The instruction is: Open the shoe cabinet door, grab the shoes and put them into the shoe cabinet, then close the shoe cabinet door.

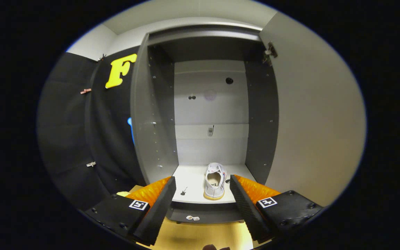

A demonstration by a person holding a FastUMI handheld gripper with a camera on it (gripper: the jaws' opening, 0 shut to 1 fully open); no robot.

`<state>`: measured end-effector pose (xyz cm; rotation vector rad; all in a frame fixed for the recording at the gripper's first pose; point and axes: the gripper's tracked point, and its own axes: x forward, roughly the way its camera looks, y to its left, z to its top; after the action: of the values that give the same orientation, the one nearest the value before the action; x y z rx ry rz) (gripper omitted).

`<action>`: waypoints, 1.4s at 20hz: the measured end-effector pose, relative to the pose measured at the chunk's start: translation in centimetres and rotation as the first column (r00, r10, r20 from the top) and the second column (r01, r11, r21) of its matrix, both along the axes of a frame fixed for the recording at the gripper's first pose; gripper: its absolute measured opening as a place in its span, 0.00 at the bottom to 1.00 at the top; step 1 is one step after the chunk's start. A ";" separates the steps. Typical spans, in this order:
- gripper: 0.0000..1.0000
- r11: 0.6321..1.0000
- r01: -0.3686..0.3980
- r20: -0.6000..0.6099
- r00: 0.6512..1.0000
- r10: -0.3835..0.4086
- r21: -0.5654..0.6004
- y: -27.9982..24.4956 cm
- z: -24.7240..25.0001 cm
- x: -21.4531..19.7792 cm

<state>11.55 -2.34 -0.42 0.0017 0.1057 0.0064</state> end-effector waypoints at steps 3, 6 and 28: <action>0.98 1.000 -0.003 0.014 1.000 0.003 -0.012 0.1 0.8 -4.3; 0.98 1.000 -0.004 0.028 1.000 0.004 -0.002 -0.4 1.9 -8.9; 0.98 0.944 0.328 0.038 0.944 -0.329 0.014 -21.4 4.4 -28.7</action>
<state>-17.15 -23.73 4.01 0.0268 0.0643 -0.3277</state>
